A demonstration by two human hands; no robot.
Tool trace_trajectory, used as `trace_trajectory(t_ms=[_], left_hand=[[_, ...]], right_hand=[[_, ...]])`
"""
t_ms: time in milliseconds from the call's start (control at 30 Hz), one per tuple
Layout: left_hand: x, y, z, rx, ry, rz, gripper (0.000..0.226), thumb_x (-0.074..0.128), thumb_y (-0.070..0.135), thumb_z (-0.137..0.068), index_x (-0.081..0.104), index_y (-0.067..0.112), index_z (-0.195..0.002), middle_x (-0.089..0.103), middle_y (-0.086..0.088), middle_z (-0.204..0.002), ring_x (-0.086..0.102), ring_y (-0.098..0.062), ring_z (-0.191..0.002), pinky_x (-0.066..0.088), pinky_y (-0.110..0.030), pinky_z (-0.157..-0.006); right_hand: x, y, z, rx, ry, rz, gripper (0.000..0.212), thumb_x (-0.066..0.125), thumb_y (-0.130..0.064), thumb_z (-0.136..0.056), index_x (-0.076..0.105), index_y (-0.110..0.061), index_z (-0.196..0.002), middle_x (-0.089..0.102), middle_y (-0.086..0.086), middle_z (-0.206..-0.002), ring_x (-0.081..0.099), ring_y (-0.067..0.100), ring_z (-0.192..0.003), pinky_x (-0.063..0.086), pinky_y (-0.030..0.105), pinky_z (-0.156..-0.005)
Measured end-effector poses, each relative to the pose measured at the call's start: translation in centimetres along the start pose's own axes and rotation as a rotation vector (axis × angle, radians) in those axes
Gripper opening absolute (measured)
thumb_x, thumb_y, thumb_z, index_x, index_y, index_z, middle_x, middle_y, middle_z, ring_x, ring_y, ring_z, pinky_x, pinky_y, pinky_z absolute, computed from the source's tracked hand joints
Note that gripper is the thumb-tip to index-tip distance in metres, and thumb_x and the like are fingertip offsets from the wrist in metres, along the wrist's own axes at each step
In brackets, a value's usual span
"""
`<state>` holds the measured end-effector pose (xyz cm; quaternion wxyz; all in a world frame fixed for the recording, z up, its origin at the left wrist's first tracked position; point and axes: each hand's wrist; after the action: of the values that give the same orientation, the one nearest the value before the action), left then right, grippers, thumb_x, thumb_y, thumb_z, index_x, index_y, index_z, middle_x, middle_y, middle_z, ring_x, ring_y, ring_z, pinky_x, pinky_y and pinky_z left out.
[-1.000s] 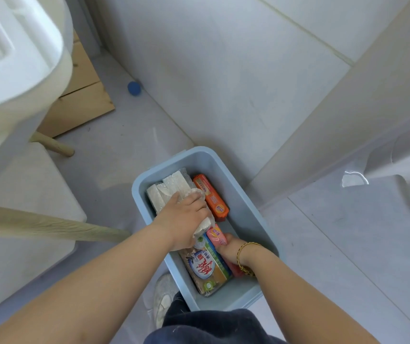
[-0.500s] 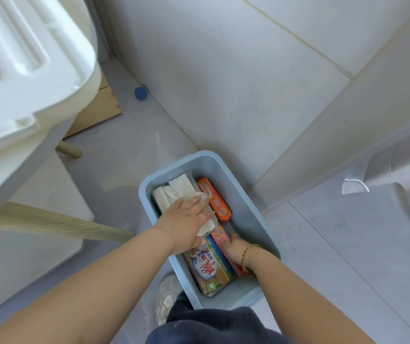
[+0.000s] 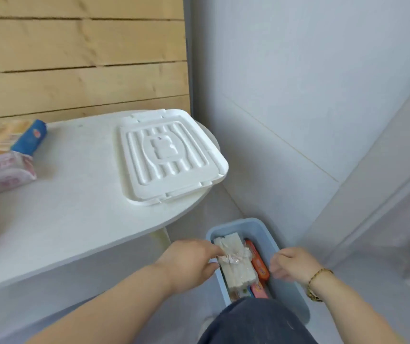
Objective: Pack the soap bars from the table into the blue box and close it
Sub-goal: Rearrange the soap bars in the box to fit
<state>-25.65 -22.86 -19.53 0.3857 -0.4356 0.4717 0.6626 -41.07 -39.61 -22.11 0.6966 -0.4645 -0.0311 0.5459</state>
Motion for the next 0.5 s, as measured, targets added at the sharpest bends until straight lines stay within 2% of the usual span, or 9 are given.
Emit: trace_trajectory(t_ms=[67, 200, 267, 333, 400, 500], left_hand=[[-2.4, 0.2, 3.0, -0.005, 0.124, 0.039, 0.035, 0.038, 0.032, -0.093, 0.044, 0.029, -0.128, 0.054, 0.006, -0.131, 0.048, -0.016, -0.119, 0.036, -0.027, -0.096], [-6.9, -0.8, 9.7, -0.040, 0.431, 0.063, 0.029, 0.042, 0.034, -0.090, 0.057, 0.030, -0.115, 0.066, 0.010, -0.112, 0.056, -0.009, -0.104, 0.036, -0.019, -0.086], [-8.9, -1.9, 12.8, -0.101, 0.569, 0.001, 0.024, 0.050, 0.030, -0.082, 0.067, 0.026, -0.098, 0.073, 0.009, -0.093, 0.065, -0.010, -0.086, 0.047, -0.018, -0.072], [-10.4, -3.7, 15.8, -0.202, 0.730, -0.035, 0.016, 0.059, 0.021, -0.070, 0.072, 0.022, -0.079, 0.073, 0.007, -0.070, 0.068, -0.011, -0.064, 0.050, -0.018, -0.053], [-11.4, -5.9, 18.6, -0.328, 0.863, -0.053, 0.013, 0.059, 0.019, -0.069, 0.071, 0.018, -0.072, 0.072, 0.005, -0.064, 0.067, -0.013, -0.059, 0.045, -0.020, -0.054], [-12.4, -9.0, 21.3, -0.462, 1.003, -0.111, 0.014, 0.058, 0.014, -0.068, 0.071, 0.012, -0.072, 0.072, -0.003, -0.068, 0.069, -0.021, -0.066, 0.048, -0.025, -0.060]], right_hand=[[-0.6, -2.8, 2.0, -0.084, 0.038, -0.002, 0.035, 0.041, -0.003, -0.091, 0.053, -0.010, -0.059, 0.058, 0.005, -0.059, 0.055, 0.010, -0.046, 0.041, 0.009, -0.036], [-0.1, -9.8, 5.8, -0.318, 0.070, 0.060, 0.034, 0.046, -0.004, -0.090, 0.056, -0.009, -0.058, 0.056, 0.000, -0.046, 0.051, 0.014, -0.044, 0.040, 0.012, -0.033], [0.9, -13.1, 7.4, -0.421, 0.067, 0.074, 0.032, 0.050, -0.004, -0.088, 0.057, -0.009, -0.057, 0.055, -0.004, -0.041, 0.050, 0.012, -0.041, 0.041, 0.012, -0.034], [2.5, -15.9, 8.5, -0.500, 0.047, 0.099, 0.030, 0.053, -0.005, -0.086, 0.057, -0.011, -0.056, 0.056, -0.006, -0.039, 0.051, 0.008, -0.037, 0.042, 0.012, -0.036], [4.9, -18.7, 9.2, -0.562, 0.002, 0.141, 0.027, 0.054, -0.008, -0.086, 0.058, -0.013, -0.060, 0.059, -0.006, -0.045, 0.052, 0.003, -0.036, 0.044, 0.012, -0.038], [8.6, -22.7, 9.2, -0.595, -0.067, 0.187, 0.019, 0.054, -0.010, -0.086, 0.057, -0.015, -0.068, 0.059, -0.001, -0.061, 0.053, 0.010, -0.048, 0.044, 0.011, -0.041]])
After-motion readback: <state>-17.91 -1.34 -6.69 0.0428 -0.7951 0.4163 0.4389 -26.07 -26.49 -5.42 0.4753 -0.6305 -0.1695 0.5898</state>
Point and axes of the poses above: each hand's wrist, its own z-axis away from the middle knuckle, its own x-axis out of the palm, y = z × x
